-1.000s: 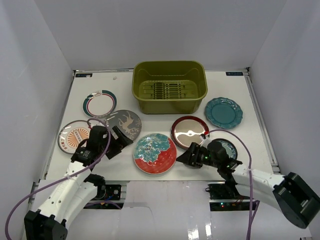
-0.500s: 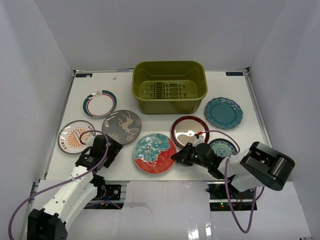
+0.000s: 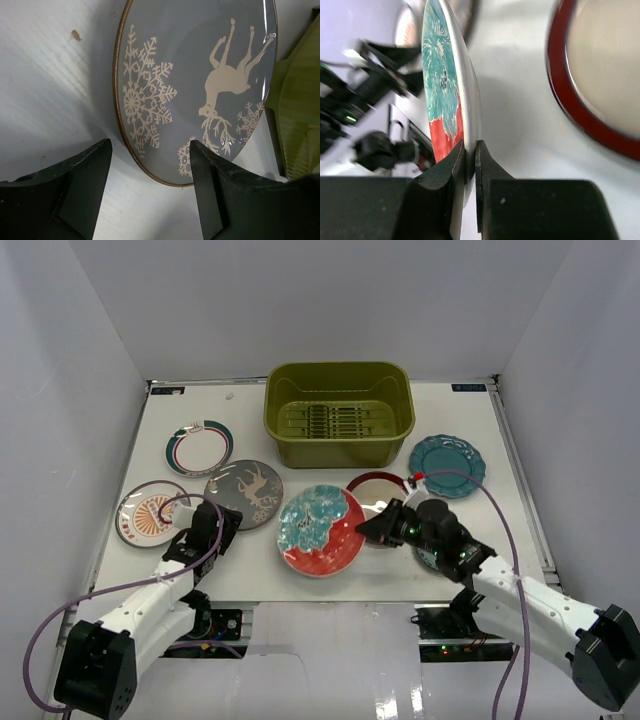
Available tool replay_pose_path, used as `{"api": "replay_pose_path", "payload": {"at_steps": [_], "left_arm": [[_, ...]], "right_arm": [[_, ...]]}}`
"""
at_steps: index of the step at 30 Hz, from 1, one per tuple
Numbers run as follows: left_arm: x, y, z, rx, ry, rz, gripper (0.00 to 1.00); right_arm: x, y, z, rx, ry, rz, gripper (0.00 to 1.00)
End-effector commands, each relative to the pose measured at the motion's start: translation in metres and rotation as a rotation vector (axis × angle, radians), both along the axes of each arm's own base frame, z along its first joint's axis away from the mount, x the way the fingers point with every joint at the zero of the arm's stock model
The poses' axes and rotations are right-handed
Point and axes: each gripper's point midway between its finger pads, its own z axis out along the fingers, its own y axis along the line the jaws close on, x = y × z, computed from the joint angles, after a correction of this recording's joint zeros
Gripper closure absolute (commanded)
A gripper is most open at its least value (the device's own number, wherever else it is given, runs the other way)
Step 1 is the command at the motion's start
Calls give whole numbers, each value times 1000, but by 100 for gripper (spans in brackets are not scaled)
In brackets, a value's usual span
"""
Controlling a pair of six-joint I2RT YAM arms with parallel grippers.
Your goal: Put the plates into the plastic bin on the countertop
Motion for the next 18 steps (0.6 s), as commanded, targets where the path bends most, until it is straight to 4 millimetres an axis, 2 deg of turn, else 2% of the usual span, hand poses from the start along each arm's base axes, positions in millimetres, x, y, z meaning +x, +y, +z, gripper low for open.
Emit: {"api": "replay_pose_path", "payload": {"at_steps": [1, 2, 3, 4, 5, 6, 7, 8, 9, 10, 11, 12, 13, 14, 18], "left_arm": [[-3, 9, -21, 34, 34, 32, 26], [-3, 10, -22, 38, 35, 34, 27], [-3, 11, -23, 43, 35, 36, 30], [-4, 12, -26, 51, 38, 34, 35], [-2, 13, -24, 52, 24, 42, 36], [-4, 15, -28, 60, 27, 46, 37], [-4, 16, -29, 62, 25, 51, 39], [-2, 16, -28, 60, 11, 54, 39], [-2, 18, -29, 65, 11, 59, 39], [-2, 19, -30, 66, 9, 64, 40], [-3, 19, -32, 70, 14, 64, 41], [-3, 20, -33, 73, 17, 66, 41], [-2, 21, -34, 79, 13, 68, 42], [-3, 23, -36, 90, 20, 69, 43], [-5, 27, -43, 122, 41, 75, 43]], "right_arm": [[44, 8, 190, 295, -369, 30, 92], [63, -2, 207, 286, -410, -5, 92], [79, 2, 210, 276, -395, -4, 92], [81, 3, 250, 321, -460, 38, 92], [95, -1, 266, 330, -496, 24, 92], [112, 3, 268, 323, -481, 24, 92], [119, 3, 302, 351, -543, 24, 92], [143, 5, 300, 338, -527, 7, 92], [154, 4, 309, 330, -552, -9, 92], [164, 3, 333, 338, -598, -22, 92], [178, 1, 335, 324, -598, -41, 92], [202, 6, 317, 290, -553, -47, 92], [212, 4, 333, 288, -586, -56, 92], [234, 7, 319, 258, -557, -70, 92], [282, 4, 306, 150, -559, -137, 92]]}}
